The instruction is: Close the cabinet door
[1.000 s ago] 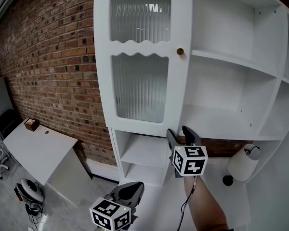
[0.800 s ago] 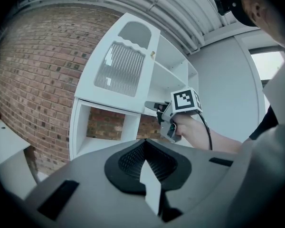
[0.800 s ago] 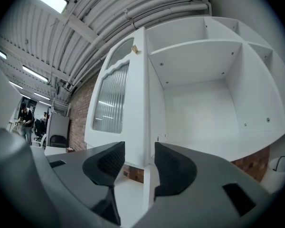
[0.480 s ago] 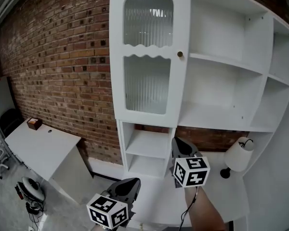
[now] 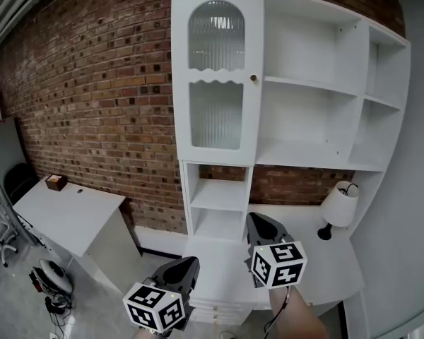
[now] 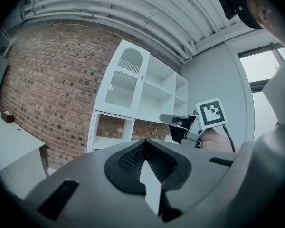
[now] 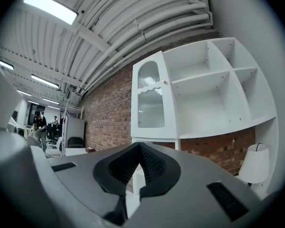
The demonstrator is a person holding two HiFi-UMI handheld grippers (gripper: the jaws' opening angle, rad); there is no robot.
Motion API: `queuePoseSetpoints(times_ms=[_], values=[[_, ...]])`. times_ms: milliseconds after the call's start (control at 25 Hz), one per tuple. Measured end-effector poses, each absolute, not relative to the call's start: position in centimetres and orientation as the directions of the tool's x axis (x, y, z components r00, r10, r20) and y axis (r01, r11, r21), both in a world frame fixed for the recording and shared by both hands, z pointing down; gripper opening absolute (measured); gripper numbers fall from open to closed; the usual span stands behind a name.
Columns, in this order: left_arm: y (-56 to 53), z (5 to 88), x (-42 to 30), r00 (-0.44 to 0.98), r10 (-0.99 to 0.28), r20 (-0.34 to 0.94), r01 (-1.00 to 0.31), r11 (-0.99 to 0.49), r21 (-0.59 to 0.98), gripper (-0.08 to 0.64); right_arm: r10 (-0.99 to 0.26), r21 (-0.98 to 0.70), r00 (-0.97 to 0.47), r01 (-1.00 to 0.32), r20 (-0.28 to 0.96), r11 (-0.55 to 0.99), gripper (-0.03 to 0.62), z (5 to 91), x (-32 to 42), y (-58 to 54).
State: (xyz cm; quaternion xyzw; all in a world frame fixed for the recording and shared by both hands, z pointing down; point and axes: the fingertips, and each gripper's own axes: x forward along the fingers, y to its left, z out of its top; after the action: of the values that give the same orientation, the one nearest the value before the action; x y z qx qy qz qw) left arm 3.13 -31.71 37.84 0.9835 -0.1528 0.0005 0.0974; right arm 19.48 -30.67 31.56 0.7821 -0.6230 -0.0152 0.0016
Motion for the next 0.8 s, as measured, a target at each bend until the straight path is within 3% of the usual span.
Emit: queuePoseSetpoints(times_ms=[440, 800], values=[[-26.6, 38.3, -1.2, 0.937, -0.347, 0.025, -0.345, -0.916, 0.206, 0.008, -0.981, 0.006, 0.192, -0.981, 0.027, -0.191, 0.026, 34.2, 13.6, -23.5], [-21.0, 38.0, -0.2, 0.914, -0.405, 0.020, -0.400, -0.889, 0.222, 0.008, -0.991, 0.003, 0.128, -0.992, 0.046, -0.128, 0.026, 35.2, 13.6, -17.6]])
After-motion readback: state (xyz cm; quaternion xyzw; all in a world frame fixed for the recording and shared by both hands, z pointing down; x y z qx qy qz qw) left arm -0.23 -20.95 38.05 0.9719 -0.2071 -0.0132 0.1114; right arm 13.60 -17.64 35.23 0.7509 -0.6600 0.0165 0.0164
